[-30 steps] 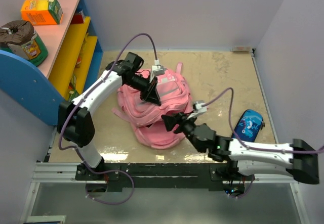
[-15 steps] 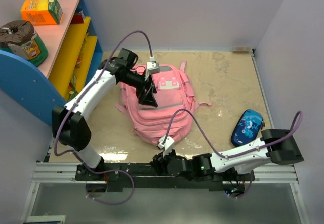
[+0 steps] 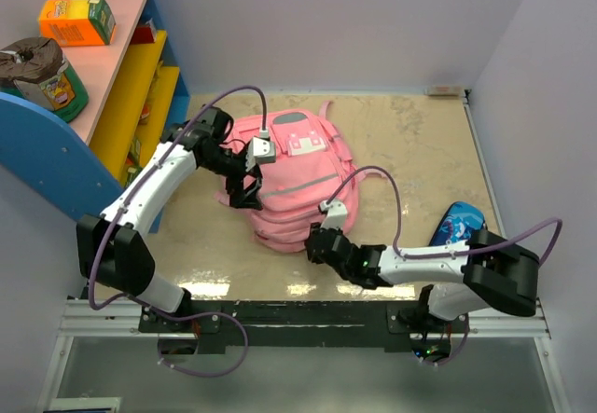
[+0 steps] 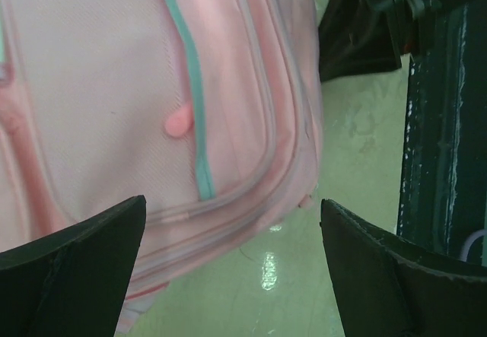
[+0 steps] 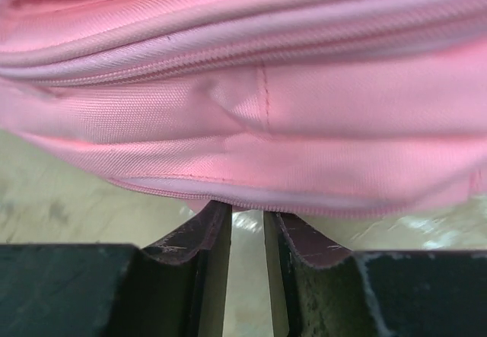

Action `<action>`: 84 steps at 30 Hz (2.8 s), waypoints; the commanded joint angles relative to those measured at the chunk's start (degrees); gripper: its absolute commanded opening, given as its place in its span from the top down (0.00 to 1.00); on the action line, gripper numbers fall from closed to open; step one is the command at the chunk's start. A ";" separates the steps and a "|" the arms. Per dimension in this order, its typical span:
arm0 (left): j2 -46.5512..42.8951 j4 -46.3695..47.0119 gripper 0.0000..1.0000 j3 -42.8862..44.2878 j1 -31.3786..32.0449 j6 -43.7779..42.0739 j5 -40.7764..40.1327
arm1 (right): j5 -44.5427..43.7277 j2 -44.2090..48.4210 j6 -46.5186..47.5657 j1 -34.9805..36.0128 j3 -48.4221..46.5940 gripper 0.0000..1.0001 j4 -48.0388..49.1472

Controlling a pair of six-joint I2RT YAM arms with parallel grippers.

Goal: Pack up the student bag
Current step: Adjust the student bag at the center of the board, then zip the student bag at the center of the board.

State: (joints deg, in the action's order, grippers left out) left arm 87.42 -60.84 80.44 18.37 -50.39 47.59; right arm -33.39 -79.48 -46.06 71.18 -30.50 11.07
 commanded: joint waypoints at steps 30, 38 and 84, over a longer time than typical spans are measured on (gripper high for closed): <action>2.59 22.51 0.23 -5.20 1.41 18.48 -11.30 | 30.39 7.50 2.02 -32.15 -1.31 0.19 0.53; -5.25 30.35 0.29 -12.07 1.32 18.67 -11.47 | 6.51 9.34 -2.53 -17.66 -4.23 0.35 -10.63; -2.34 41.34 1.00 -20.50 9.49 8.29 -21.76 | -16.28 -17.19 -12.91 2.65 -16.25 0.40 2.20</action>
State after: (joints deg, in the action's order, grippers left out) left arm 86.70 -22.63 59.77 28.21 -48.51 25.19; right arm -45.82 -94.26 -57.56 73.87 -42.11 11.51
